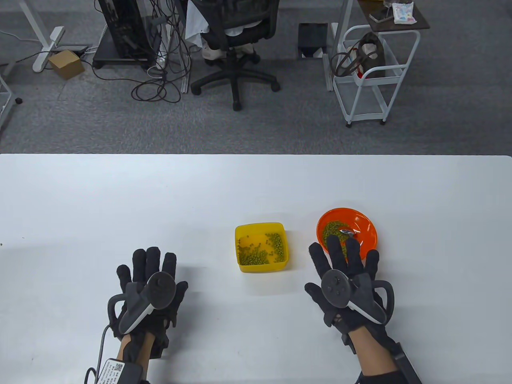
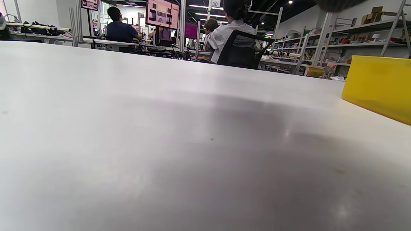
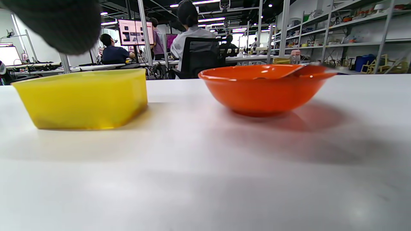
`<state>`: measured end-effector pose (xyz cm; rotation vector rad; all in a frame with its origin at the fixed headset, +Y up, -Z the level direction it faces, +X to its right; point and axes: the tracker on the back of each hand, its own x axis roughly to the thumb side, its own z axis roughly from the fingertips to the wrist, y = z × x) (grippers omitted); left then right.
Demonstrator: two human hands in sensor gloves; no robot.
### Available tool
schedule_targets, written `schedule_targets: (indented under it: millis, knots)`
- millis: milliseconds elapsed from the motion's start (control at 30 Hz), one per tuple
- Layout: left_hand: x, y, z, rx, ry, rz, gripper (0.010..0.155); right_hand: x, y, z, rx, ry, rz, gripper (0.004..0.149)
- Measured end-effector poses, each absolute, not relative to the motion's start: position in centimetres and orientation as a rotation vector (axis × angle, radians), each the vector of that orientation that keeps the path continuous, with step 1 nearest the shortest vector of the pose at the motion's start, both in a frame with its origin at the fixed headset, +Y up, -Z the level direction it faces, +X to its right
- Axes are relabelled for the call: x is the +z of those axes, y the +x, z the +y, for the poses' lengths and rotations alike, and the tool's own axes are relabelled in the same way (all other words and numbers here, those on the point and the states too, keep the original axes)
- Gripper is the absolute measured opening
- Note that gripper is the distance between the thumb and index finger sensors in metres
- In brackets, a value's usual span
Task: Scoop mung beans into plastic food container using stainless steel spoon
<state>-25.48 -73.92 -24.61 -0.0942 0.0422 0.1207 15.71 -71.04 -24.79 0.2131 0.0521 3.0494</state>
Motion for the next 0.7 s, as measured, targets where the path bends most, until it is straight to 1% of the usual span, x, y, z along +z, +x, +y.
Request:
schedule_targets:
  millis: [700]
  knots:
    - [-24.59, -25.45, -73.91, 0.116, -0.105, 0.041, 0.076, -24.75, 15.69, -71.12, 3.049, 0.219, 0.079, 0.088]
